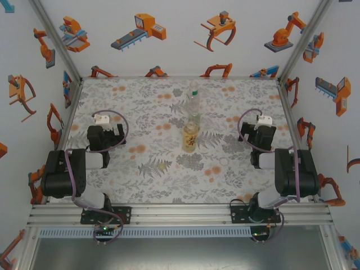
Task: Screw on the bottle caps
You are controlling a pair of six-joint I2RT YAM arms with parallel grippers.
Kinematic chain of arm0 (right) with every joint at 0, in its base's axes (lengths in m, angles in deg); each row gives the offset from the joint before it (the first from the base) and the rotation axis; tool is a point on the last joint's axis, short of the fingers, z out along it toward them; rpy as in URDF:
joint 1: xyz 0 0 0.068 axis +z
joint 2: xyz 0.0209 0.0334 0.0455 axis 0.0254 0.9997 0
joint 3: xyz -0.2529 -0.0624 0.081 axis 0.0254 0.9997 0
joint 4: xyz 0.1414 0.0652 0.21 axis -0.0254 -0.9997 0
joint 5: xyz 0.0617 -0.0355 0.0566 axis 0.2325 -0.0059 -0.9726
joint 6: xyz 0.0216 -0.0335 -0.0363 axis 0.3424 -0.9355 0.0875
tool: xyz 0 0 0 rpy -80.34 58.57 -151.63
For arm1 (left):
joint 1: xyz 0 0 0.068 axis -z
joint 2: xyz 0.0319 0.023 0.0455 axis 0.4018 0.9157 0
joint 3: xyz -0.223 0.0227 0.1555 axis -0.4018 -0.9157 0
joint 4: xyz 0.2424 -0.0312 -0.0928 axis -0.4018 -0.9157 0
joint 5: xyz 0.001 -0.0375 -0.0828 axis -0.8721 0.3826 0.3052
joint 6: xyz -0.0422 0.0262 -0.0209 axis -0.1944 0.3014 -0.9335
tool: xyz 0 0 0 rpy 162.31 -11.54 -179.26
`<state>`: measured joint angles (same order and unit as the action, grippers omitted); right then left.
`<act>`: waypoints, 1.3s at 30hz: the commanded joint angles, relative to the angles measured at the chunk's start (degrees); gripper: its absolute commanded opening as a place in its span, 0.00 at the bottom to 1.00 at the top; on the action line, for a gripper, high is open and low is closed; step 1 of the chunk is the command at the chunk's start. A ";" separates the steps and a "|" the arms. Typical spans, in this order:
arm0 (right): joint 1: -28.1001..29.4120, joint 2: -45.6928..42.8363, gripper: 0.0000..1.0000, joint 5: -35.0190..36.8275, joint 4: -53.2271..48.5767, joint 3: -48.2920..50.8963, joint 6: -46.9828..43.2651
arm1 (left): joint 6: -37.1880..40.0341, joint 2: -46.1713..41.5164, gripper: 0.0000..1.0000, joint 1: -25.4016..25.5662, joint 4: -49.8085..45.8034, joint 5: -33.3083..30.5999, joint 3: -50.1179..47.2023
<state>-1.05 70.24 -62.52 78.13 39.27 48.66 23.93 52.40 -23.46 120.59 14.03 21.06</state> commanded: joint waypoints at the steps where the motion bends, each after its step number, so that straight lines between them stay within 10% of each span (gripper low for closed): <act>1: -0.21 0.04 0.99 -0.80 0.95 -0.67 -0.05 | -0.82 -0.27 0.97 -0.23 -0.20 0.32 1.37; 20: -0.05 -12.25 0.98 -10.80 -8.28 0.18 -3.39 | -0.49 -10.75 0.97 1.08 -15.80 -2.43 4.73; 30: 0.69 -26.02 0.93 -28.21 -25.78 -1.66 -4.30 | -1.05 -24.94 0.97 4.75 -38.18 -3.26 9.84; 39: 4.87 -33.91 0.87 -39.95 -30.62 -1.11 -4.58 | -1.99 -34.73 0.97 5.13 -51.41 7.69 13.54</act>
<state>2.49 37.70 -95.99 49.63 39.10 44.99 23.01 19.60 -18.45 75.77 15.84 32.42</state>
